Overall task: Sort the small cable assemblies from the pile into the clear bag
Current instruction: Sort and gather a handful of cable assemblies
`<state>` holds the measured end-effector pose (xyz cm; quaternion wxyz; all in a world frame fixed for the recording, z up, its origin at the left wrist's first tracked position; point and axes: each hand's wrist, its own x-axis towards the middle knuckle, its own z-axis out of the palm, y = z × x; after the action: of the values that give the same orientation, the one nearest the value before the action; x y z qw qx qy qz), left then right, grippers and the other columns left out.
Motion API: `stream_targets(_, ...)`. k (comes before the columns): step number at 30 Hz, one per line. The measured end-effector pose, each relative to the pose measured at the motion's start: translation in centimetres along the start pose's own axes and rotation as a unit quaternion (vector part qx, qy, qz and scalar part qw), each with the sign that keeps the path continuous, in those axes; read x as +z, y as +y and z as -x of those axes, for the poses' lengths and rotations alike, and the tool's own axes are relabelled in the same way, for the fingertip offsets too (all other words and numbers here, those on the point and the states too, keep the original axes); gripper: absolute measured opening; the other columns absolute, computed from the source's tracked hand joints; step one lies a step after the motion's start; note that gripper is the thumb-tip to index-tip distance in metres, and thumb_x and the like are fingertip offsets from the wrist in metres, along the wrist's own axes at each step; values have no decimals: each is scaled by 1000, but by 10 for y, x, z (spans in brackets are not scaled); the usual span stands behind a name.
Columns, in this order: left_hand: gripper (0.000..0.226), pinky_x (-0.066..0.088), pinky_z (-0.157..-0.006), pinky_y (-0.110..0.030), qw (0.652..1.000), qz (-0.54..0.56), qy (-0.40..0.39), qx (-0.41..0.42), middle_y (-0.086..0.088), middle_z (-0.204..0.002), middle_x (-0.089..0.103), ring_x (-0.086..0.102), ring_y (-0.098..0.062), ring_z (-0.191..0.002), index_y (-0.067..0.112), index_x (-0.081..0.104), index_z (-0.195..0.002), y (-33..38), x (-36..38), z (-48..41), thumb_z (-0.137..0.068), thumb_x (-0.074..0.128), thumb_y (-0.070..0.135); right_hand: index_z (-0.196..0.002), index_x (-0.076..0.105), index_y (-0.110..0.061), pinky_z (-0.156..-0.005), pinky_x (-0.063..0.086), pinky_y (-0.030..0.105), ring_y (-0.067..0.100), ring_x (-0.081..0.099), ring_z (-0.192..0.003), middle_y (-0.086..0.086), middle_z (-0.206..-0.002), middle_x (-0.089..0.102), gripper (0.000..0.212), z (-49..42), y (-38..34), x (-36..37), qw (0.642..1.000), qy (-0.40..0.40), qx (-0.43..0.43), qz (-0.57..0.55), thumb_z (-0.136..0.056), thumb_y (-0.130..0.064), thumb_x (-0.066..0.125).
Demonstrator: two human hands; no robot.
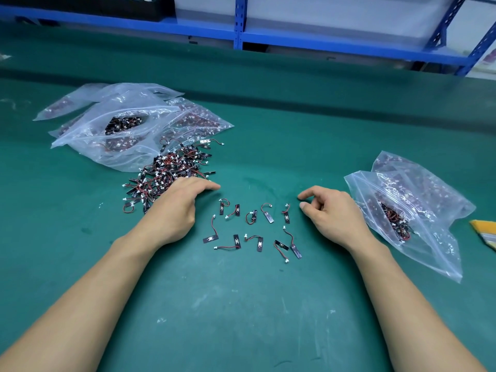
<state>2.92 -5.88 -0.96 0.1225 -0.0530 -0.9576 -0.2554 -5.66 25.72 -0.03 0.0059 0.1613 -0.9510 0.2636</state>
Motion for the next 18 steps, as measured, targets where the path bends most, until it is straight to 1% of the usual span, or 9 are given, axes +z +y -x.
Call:
stream_targets(5,67,27,-104,-19,1000,1,0,1,3,-132,57,44,-17,-122,18,61,-130,1,-1,0,-80,39,-22,-96,66,-36,-72,53,37,6,58,-72,-14,-65,61,6,0,1,0,1000,-1,2,-6,-92,-33,63)
stream_targets(9,68,26,-103,-17,1000,3,-1,0,3,-132,57,43,-17,-123,18,60,-131,2,-1,0,-80,39,-22,-95,65,-38,-72,53,36,5,58,-72,-21,-69,61,6,-1,1,1,1000,-5,1,-9,-93,-33,62)
stream_targets(14,68,27,-105,-19,1000,4,-3,-1,3,-132,57,43,-18,-124,18,60,-131,2,-1,0,-81,38,-22,-95,66,-37,-72,53,36,5,58,-71,-21,-68,61,6,-1,3,1,1000,-4,1,-10,-92,-33,63)
stream_targets(18,67,26,-103,-16,1000,3,-3,1,2,-132,57,43,-17,-123,18,61,-130,2,-1,0,-81,39,-22,-96,67,-36,-73,53,37,6,58,-71,-22,-68,61,6,-2,3,1,1000,-5,0,-10,-92,-33,63)
